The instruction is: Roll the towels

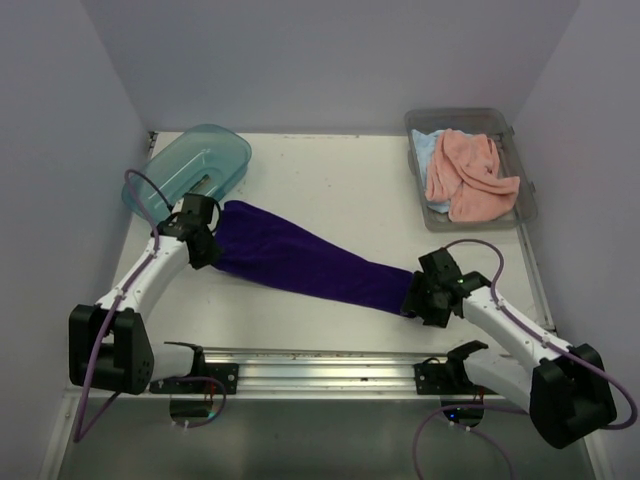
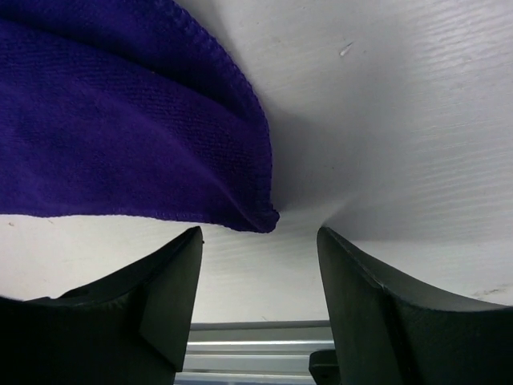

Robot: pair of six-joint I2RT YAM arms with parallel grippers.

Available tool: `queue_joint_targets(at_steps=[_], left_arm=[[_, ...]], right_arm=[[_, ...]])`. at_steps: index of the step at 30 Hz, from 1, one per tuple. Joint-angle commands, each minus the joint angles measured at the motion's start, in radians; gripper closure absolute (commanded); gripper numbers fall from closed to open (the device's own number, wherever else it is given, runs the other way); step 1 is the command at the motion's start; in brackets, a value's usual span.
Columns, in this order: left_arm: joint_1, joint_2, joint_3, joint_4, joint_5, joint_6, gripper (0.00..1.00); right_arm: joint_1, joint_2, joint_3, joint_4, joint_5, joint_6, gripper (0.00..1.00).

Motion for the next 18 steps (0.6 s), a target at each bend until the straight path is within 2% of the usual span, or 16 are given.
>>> queue_joint_targets(at_steps=[1,6,9,10,11,12,13,14,18], left_arm=[[0.008,0.004,0.029,-0.009,0.006,-0.005,1.0],[0.008,0.008,0.027,-0.011,0.011,-0.005,1.0],[0.008,0.008,0.03,-0.014,0.006,-0.002,1.0],[0.008,0.01,0.032,-0.015,0.008,-0.002,1.0],[0.008,0.01,0.033,-0.017,0.006,0.0,1.0],[0.01,0.01,0.035,-0.017,0.003,0.0,1.0],[0.008,0.01,0.035,-0.019,0.002,0.003,1.0],[0.008,0.011,0.041,-0.022,0.005,0.005,1.0],[0.008,0.028,0.076,-0.017,0.022,0.018,1.0]], right_arm=[[-0.003,-0.016,-0.056,0.114,-0.06,0.067,0.37],[-0.003,-0.007,-0.084,0.143,-0.002,0.073,0.4],[-0.003,0.013,-0.081,0.178,0.006,0.076,0.47],[-0.003,0.022,-0.075,0.188,0.009,0.079,0.51],[-0.003,0.03,-0.07,0.192,0.012,0.079,0.64],[-0.003,0.039,-0.061,0.194,0.016,0.081,0.71],[-0.003,0.042,-0.053,0.192,0.033,0.079,0.91],[-0.003,0.044,-0.046,0.188,0.033,0.072,0.99],[-0.009,0.074,0.074,0.169,0.095,0.016,1.0]])
